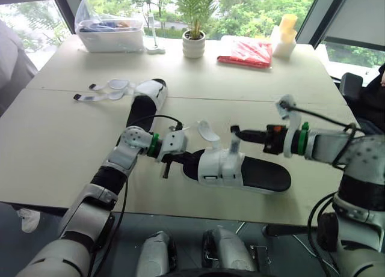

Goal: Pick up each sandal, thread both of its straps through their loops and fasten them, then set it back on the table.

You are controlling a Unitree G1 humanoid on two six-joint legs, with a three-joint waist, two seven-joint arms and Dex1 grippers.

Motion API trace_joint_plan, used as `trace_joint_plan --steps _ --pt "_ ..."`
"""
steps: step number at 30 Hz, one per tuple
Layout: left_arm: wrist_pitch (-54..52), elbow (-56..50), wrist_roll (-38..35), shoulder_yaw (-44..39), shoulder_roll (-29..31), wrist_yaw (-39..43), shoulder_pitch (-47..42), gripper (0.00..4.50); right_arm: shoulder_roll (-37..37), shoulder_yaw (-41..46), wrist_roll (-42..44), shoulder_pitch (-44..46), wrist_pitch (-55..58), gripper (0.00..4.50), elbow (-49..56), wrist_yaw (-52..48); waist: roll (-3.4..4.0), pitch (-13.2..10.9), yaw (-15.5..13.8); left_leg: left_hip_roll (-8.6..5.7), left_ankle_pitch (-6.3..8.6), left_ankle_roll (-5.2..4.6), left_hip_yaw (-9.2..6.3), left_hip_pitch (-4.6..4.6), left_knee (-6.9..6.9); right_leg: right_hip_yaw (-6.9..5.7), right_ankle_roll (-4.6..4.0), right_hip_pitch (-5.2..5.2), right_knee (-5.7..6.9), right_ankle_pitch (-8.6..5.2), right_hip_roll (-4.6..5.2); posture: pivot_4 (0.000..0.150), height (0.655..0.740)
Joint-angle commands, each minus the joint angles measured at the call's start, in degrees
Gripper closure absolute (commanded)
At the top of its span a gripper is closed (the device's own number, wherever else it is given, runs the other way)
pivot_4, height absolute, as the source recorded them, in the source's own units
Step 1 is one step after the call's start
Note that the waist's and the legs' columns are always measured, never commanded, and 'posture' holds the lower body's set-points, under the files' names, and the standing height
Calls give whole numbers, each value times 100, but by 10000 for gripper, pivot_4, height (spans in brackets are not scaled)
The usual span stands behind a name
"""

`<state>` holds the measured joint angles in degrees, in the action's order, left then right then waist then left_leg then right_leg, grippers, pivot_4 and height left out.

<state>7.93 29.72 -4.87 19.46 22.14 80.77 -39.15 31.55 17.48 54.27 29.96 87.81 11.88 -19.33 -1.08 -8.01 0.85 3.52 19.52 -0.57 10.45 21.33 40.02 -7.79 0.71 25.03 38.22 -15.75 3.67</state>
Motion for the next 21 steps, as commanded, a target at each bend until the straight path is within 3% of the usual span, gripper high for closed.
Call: trace_joint_plan --steps 1,5,15,18,21 --pt "-30 184 295 252 -1 6 83 45000 101 -327 -324 -25 -451 44542 -125 -200 3 2 2 0 0 0 0 -2 0 0 0 -1 1 0 0 1500 7278" --pt "-65 143 277 235 14 0 100 45000 115 -615 -743 -60 -1014 44542 -549 -378 3 3 5 0 0 0 0 -4 0 0 0 -4 0 0 -1 1500 7278" --pt "-83 140 269 223 41 13 103 45000 -38 -608 -817 178 -1303 44542 -835 -510 3 3 37 1 -1 2 0 -9 1 1 0 -6 2 0 -1 1500 7278" --pt "-68 151 278 235 34 14 105 45000 496 -1485 -1448 -119 -1696 44542 -525 -731 4 4 32 1 -1 3 0 -10 1 1 0 -7 2 0 -1 1500 7278" --pt "-72 150 275 234 27 18 102 45000 582 -1426 -1503 -155 -1800 36127 -415 -730 4 4 27 1 -1 3 0 -9 1 2 0 -7 2 0 -1 1500 7278"
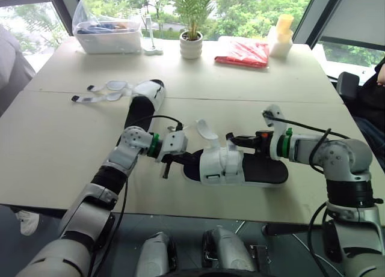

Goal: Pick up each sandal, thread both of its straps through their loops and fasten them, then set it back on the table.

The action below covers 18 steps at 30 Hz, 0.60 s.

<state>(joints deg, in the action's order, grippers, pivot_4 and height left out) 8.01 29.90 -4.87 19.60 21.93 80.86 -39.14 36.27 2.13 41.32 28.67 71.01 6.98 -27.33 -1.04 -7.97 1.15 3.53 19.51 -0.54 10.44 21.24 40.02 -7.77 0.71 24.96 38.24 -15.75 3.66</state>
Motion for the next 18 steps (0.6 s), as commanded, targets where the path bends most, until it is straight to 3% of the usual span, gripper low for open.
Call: trace_joint_plan --steps 1,5,8,11,15,16,18 --pt "-83 132 273 218 45 6 100 45000 151 254 -160 14 -127 31384 161 43 1 0 -6 0 0 0 0 1 0 0 0 0 0 0 0 1500 7278" --pt "-90 73 265 213 65 11 138 45000 385 594 -76 120 -362 11255 533 -208 2 -1 -15 0 0 0 0 6 -2 0 0 7 0 0 0 1500 7278" --pt "-123 -2 248 201 89 16 169 45000 360 661 98 203 -360 11255 740 -408 2 -1 -6 0 0 0 0 5 -3 0 0 8 0 0 -1 1500 7278" --pt "-145 -56 235 190 111 1 206 45000 296 490 309 153 -208 21099 960 -654 2 -1 -11 1 0 0 0 5 -3 0 0 8 0 0 -1 1500 7278" --pt "-147 -102 238 185 143 -18 255 45000 466 -309 9 -160 -260 41923 1145 -897 2 -1 -15 1 0 0 -1 7 -5 -1 0 9 -2 0 -1 1500 7278" --pt "-154 -111 237 184 146 -27 260 45000 461 -501 -211 -188 -322 44479 1006 -799 2 -1 -11 1 0 0 -1 7 -5 -1 0 9 -2 0 -1 1500 7278" --pt "-162 -131 231 180 158 -34 268 45000 446 -811 -586 -211 -517 44479 728 -705 2 -1 -2 1 0 0 0 7 -5 -1 0 9 -2 0 -1 1500 7278"
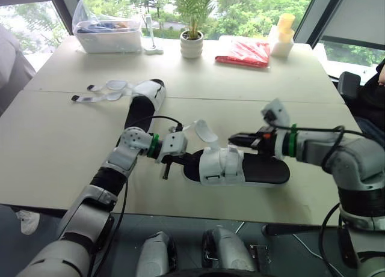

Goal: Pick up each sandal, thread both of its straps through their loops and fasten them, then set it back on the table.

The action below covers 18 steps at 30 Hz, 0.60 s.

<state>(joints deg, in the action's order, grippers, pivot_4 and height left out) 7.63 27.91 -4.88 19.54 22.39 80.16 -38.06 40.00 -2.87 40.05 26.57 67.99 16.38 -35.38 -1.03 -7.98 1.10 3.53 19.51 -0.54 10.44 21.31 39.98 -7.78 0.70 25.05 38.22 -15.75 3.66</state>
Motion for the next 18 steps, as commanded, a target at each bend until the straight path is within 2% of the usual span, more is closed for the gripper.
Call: trace_joint_plan --steps 1,6,10,14,17,18 --pt "-131 57 227 184 118 33 162 45000 60 -417 -589 11 -291 44479 -345 108 -1 0 4 0 0 0 0 -1 1 0 0 -1 0 0 0 1500 7278" --pt "-141 33 231 192 119 6 177 45000 -245 -532 -1119 227 -862 44479 -1159 167 -2 1 3 0 0 0 0 -3 1 0 0 -3 0 0 -1 1500 7278" --pt "-205 -78 207 181 131 -20 238 45000 -420 -213 -1194 495 -1015 44479 -1451 154 1 0 -2 0 0 1 2 -1 1 0 0 -1 2 0 -3 1500 7278" --pt "-242 -152 191 160 165 -56 302 45000 -386 267 -740 947 -513 44479 -1241 -50 2 -1 8 1 -1 1 3 3 1 1 0 6 2 0 -2 1500 7278" --pt "-255 -159 187 155 165 -97 313 45000 -471 496 -376 1463 41 44479 -1526 -231 4 -2 12 2 -1 2 3 1 1 1 0 6 5 0 -2 1500 7278" --pt "-260 -153 185 151 157 -113 308 45000 -496 508 -212 1649 248 42125 -1688 -415 4 -2 12 2 -1 2 3 1 1 1 0 6 5 0 -2 1500 7278"
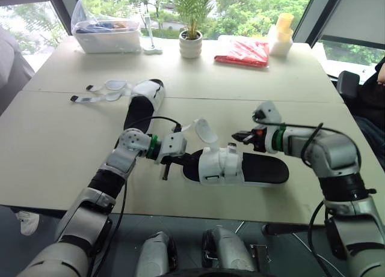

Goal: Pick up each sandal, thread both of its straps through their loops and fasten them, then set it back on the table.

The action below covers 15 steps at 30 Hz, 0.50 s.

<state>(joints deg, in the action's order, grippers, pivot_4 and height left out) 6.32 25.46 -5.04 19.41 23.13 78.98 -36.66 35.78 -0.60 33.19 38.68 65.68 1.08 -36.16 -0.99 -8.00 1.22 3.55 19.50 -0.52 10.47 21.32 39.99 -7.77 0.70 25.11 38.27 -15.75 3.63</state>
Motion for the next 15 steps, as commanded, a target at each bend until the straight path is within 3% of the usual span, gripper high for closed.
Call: trace_joint_plan --steps 1,5,9,15 --pt "-135 94 199 162 78 -8 167 45000 -87 245 572 550 598 39350 -275 -506 0 0 -3 1 0 0 0 0 0 0 0 0 0 0 0 1500 7278" --pt "-151 81 199 163 66 -47 169 45000 -154 -42 539 875 570 21730 -856 -998 -1 0 -16 0 0 0 0 2 0 0 0 0 -1 0 0 1500 7278" --pt "-203 -9 182 148 79 -76 204 45000 -376 -637 -36 1370 -190 1550 -1903 -1441 1 -1 3 0 0 0 3 0 1 0 -1 1 1 0 0 1500 7278" --pt "-304 -192 163 138 137 -125 285 45000 -939 -1135 -634 2193 -948 626 -3614 -2297 2 -1 10 0 0 0 9 2 1 1 -1 6 6 0 0 1500 7278"
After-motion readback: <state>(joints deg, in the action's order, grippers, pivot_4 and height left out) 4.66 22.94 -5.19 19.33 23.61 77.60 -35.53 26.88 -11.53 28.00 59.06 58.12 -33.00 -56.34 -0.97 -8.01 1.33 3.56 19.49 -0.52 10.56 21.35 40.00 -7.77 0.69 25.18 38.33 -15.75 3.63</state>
